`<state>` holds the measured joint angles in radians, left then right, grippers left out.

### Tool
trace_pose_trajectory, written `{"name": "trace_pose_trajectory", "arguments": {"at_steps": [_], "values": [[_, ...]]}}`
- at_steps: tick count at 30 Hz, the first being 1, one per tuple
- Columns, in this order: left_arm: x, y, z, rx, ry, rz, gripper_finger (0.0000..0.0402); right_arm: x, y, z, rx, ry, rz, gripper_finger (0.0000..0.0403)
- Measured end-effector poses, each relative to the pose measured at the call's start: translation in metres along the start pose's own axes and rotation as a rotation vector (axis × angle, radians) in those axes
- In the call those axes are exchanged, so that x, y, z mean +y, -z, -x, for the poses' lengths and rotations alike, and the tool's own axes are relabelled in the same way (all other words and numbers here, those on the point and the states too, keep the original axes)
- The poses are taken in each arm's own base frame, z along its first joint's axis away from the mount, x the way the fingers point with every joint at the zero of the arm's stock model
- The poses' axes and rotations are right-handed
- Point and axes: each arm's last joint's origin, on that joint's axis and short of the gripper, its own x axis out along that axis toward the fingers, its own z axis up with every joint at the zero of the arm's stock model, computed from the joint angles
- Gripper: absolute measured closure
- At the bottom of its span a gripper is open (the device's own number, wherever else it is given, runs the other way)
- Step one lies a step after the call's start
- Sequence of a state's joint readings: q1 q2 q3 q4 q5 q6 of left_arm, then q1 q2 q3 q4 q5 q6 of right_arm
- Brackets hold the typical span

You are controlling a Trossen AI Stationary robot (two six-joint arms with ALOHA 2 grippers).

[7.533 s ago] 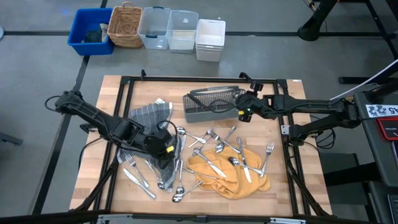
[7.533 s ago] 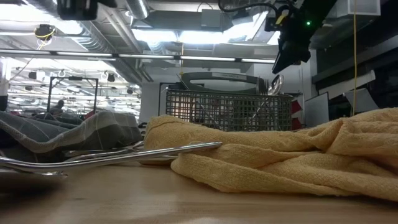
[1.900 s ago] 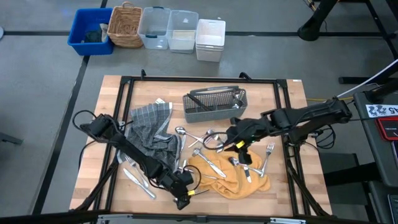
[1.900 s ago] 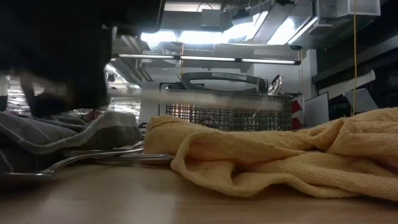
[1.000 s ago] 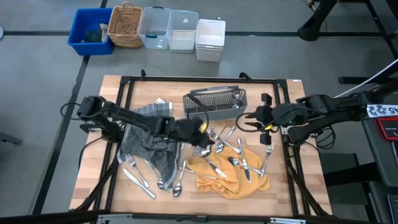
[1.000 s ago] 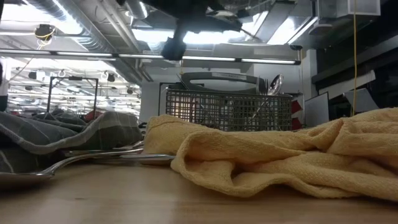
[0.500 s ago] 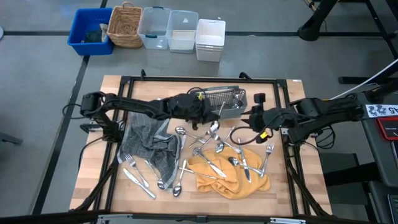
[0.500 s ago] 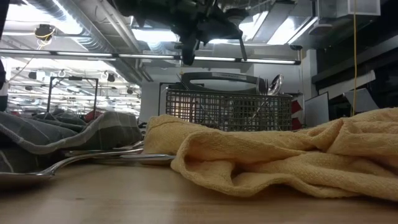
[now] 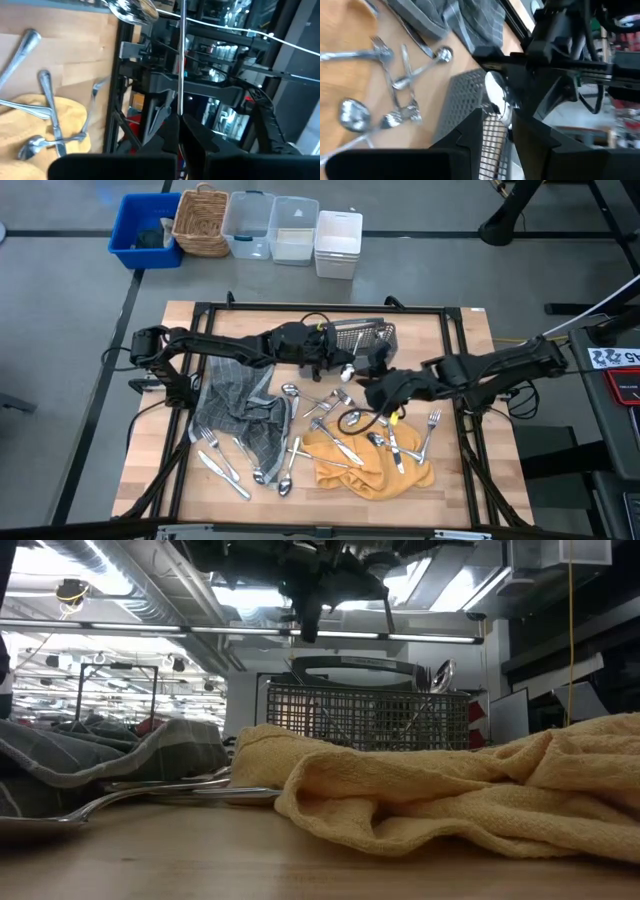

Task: Sort silverware
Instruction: Put the silver spoon into the gray utensil holder

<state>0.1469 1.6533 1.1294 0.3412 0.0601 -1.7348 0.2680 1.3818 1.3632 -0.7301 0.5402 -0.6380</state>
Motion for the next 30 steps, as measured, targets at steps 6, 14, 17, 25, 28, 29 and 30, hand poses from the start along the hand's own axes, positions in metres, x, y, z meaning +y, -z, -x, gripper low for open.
{"name": "trace_pose_trajectory", "arguments": {"at_steps": [6, 14, 17, 25, 28, 29, 30], "values": [[-0.001, 0.000, 0.000, 0.005, 0.011, 0.017, 0.0400, 0.004, -0.006, -0.015, 0.065, 0.069, 0.057, 0.0297], [-0.002, 0.002, 0.000, 0.026, 0.021, 0.038, 0.0400, 0.002, -0.011, -0.019, 0.040, 0.111, 0.027, 0.0298], [-0.002, 0.002, 0.000, 0.033, 0.018, 0.039, 0.0400, 0.001, -0.012, -0.019, 0.031, 0.122, 0.017, 0.0304], [0.000, 0.003, 0.000, 0.036, 0.002, 0.006, 0.0400, -0.001, -0.013, -0.019, 0.028, 0.146, 0.004, 0.0387], [-0.001, 0.003, 0.000, 0.037, 0.013, -0.081, 0.0401, 0.000, -0.013, -0.019, 0.032, 0.135, -0.001, 0.0395], [-0.001, 0.003, 0.000, 0.035, 0.018, -0.124, 0.0401, 0.001, -0.012, -0.019, 0.028, 0.130, -0.018, 0.0393], [-0.002, 0.003, 0.000, 0.033, 0.020, -0.169, 0.0401, 0.001, -0.012, -0.019, 0.029, 0.132, -0.029, 0.0393]]}}
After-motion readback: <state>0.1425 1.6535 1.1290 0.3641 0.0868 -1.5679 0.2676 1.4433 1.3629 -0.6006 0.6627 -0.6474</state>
